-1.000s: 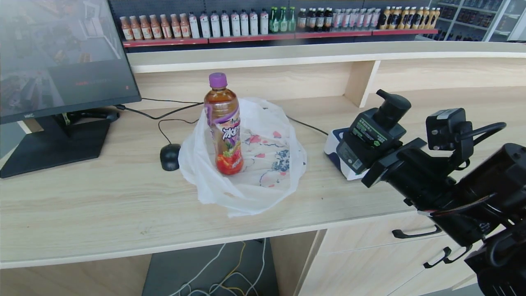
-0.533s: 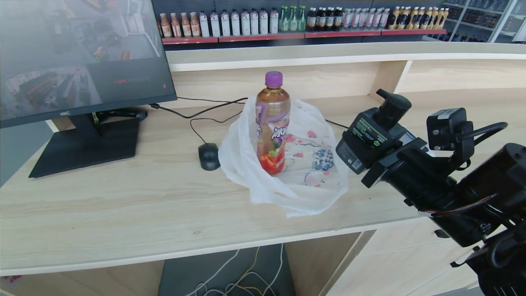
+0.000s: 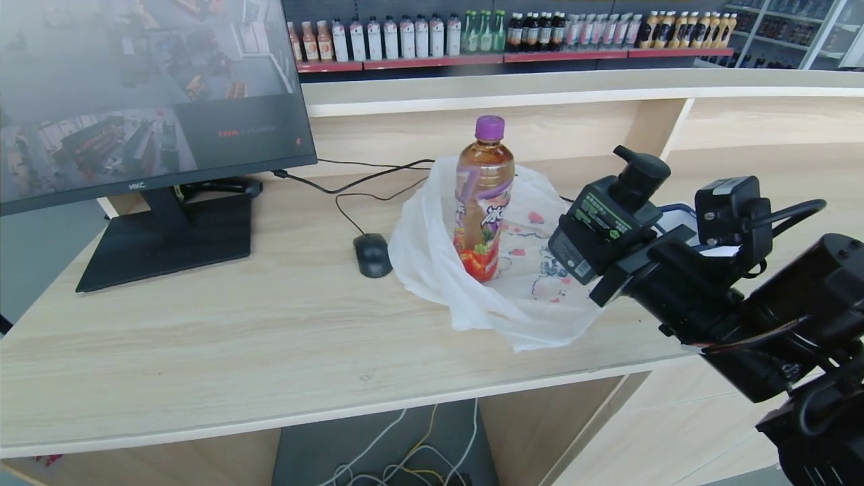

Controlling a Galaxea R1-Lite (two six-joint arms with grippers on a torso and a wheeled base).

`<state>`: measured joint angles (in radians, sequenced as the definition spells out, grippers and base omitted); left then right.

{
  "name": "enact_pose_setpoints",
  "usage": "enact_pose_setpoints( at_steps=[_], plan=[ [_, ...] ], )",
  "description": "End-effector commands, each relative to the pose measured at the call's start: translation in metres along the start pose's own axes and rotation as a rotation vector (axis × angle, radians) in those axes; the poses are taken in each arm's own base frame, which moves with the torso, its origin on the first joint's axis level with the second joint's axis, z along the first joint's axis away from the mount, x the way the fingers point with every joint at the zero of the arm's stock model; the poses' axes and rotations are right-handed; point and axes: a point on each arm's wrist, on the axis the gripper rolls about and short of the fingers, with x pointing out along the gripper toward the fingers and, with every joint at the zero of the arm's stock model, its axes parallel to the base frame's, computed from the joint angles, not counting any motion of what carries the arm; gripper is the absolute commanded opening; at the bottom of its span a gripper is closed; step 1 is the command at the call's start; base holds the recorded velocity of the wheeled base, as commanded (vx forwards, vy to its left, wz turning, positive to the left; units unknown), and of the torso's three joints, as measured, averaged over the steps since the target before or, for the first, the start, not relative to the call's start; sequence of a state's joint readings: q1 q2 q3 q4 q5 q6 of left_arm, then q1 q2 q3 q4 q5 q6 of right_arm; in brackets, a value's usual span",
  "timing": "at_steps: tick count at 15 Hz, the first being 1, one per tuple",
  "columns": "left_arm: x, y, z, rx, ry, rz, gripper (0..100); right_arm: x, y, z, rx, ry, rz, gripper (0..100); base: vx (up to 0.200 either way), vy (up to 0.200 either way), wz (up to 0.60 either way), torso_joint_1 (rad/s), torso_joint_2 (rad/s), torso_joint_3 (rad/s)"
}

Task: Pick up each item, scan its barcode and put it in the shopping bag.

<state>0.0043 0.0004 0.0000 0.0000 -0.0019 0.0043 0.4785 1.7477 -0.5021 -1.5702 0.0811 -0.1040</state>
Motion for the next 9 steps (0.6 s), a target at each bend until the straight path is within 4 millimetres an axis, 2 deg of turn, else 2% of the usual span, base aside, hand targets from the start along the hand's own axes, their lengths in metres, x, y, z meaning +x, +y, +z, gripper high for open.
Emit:
enact_pose_setpoints(
  at_steps=[1,9],
  plan=[
    [0.000,0.000,0.000,0.000,0.000,-0.001,100,0.008,-0.004,-0.009,-0.003,0.013,-0.013,0,0.000,0.000,0.00,0.000,0.00,0.000],
    [0.000,0.000,0.000,0.000,0.000,-0.001,100,0.037,-0.011,-0.026,-0.011,0.002,-0.030,0,0.000,0.000,0.00,0.000,0.00,0.000]
  ],
)
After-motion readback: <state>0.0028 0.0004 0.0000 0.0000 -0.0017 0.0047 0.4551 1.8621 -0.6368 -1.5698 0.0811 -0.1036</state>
